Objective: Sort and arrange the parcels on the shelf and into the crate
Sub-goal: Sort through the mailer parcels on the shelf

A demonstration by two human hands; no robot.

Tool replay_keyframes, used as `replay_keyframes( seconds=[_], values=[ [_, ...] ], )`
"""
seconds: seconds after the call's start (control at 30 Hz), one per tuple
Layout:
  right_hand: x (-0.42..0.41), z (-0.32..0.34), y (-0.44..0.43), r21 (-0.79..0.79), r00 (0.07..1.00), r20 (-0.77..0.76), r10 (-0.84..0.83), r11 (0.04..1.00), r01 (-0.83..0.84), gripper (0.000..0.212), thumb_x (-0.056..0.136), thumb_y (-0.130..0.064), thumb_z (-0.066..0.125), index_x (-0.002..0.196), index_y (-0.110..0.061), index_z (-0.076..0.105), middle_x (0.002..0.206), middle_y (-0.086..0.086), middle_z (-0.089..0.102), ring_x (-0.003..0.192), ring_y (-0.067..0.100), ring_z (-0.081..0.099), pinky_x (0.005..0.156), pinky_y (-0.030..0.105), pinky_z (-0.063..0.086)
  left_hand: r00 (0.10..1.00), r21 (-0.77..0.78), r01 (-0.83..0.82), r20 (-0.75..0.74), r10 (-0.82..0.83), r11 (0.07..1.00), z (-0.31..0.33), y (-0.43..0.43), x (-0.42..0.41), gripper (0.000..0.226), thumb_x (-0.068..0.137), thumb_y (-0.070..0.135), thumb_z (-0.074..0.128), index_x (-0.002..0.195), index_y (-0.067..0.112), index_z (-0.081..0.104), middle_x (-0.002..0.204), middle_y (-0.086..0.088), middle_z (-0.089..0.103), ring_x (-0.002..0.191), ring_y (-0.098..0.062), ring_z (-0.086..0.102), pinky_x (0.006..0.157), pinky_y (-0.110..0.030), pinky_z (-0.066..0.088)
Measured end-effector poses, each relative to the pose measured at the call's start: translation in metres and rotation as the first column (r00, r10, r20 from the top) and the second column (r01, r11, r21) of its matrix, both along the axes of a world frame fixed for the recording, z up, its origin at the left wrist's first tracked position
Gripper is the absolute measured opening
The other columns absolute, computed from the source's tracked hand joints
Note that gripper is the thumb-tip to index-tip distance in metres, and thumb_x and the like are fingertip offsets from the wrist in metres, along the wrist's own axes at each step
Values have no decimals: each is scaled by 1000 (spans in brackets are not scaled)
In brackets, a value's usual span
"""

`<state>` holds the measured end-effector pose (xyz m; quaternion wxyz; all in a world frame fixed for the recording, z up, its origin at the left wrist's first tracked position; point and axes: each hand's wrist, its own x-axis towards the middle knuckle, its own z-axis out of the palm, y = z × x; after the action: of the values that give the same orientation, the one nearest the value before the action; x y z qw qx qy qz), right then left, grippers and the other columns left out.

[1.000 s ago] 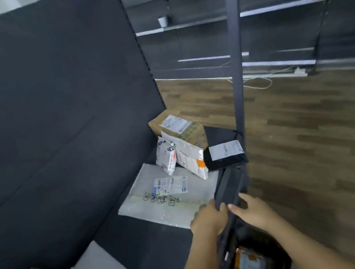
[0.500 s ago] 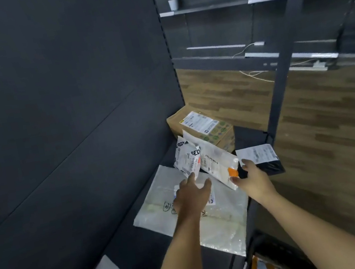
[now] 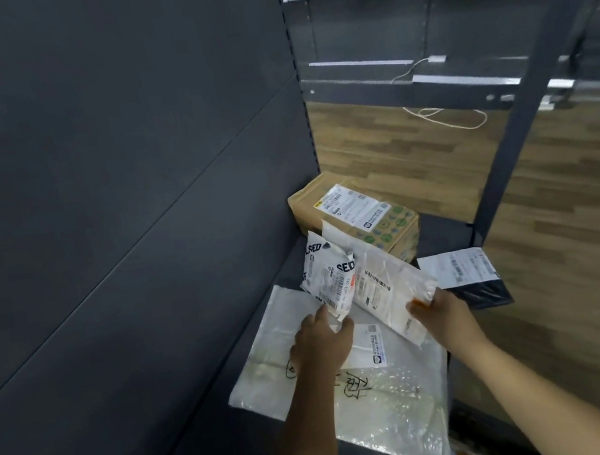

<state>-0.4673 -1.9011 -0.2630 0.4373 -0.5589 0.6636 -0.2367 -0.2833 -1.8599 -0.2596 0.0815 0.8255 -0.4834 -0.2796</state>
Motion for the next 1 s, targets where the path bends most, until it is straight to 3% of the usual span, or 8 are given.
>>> replay_keyframes(
  seconds=[0.33, 0.43, 0.53, 0.63, 0.7, 0.77, 0.87, 1.0],
  values=[
    [-52, 42, 28, -135, 988, 154, -32, 989, 53, 13, 90, -23, 60, 103, -20, 60, 86, -3, 66, 75, 11, 60, 62, 30, 47, 998, -40, -55, -15, 55, 998, 51, 40, -26, 57, 91, 53, 40, 145, 32, 33, 139, -2, 46, 123, -24, 49, 103, -44, 40],
    [-72, 65, 41, -142, 946, 323, -44, 985, 94, 14, 89, -19, 61, 103, -19, 61, 88, -3, 67, 82, 19, 65, 74, 41, 55, 993, -53, -100, -62, 96, 994, 69, 61, -43, 57, 91, 56, 37, 142, 31, 37, 140, -2, 46, 124, -25, 48, 104, -45, 39],
    [-82, 89, 60, -63, 809, 588, -23, 995, 74, 13, 91, -13, 60, 101, -21, 62, 93, -6, 69, 85, 15, 66, 61, 30, 56, 967, -86, -150, -221, 128, 985, 88, 81, -66, 59, 90, 56, 39, 138, 23, 44, 139, -4, 50, 124, -24, 50, 101, -38, 42],
    [-81, 109, 87, 3, 677, 736, 21, 999, -34, 17, 91, -11, 59, 98, -26, 59, 86, -10, 75, 77, 13, 70, 62, 30, 54, 779, -149, -286, -612, 140, 947, 112, 107, -91, 37, 94, 46, 45, 113, 19, 62, 120, -3, 61, 99, -14, 59, 81, -30, 45],
    [-75, 115, 106, 16, 608, 792, 58, 993, -115, 20, 91, -11, 57, 102, -27, 58, 85, -11, 75, 72, 9, 71, 65, 31, 52, 512, -131, -443, -849, 130, 887, 122, 128, -103, 19, 95, 35, 53, 101, 20, 64, 108, -4, 68, 88, -18, 65, 83, -35, 52],
    [-67, 116, 125, 39, 544, 836, 72, 981, -189, 23, 92, -9, 56, 107, -26, 58, 87, -7, 76, 74, 10, 72, 65, 31, 54, 390, -152, -566, -915, 101, 810, 126, 150, -104, 17, 94, 22, 57, 107, 14, 65, 108, -10, 72, 94, -30, 69, 86, -44, 55],
    [-50, 114, 154, 70, 460, 884, 86, 948, -312, 30, 87, -9, 59, 114, -22, 58, 100, 1, 75, 87, 20, 72, 76, 41, 58, 447, -238, -645, -888, 106, 726, 136, 187, -88, 20, 94, 18, 57, 112, 13, 64, 108, -9, 72, 98, -30, 69, 78, -39, 58],
    [-27, 118, 180, 95, 449, 888, 97, 917, -386, 24, 89, -8, 58, 108, -21, 60, 94, 0, 75, 86, 22, 71, 67, 34, 57, 581, -355, -656, -801, 146, 666, 156, 251, -48, 15, 94, 15, 56, 101, 23, 66, 101, 1, 73, 90, -17, 71, 70, -29, 59]
  ],
)
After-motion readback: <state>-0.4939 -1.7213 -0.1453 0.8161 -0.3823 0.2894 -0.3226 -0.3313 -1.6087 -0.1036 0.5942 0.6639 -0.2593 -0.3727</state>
